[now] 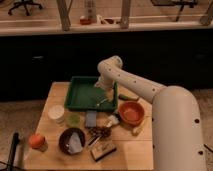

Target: Place fork in tray

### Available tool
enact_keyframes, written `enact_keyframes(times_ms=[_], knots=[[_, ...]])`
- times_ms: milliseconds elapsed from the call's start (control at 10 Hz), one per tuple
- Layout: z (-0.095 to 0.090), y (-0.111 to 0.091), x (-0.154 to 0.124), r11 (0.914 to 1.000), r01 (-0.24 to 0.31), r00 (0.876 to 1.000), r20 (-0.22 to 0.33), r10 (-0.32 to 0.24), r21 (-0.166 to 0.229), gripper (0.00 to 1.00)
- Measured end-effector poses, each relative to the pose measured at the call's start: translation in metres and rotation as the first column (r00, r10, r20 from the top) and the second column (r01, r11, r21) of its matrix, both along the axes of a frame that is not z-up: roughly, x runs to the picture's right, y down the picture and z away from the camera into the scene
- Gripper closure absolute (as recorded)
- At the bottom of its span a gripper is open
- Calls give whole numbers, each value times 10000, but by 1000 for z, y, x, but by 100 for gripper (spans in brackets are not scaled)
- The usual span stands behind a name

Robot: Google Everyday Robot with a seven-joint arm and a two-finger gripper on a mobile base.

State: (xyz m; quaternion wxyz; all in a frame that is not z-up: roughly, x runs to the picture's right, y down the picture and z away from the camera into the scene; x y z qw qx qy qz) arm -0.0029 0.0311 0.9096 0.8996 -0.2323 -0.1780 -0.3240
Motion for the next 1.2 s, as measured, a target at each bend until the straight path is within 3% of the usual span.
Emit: enact_keyframes(times_ms=[1200], knots=[[-10, -4, -7, 9998, 206, 9998, -28, -206, 58, 20]])
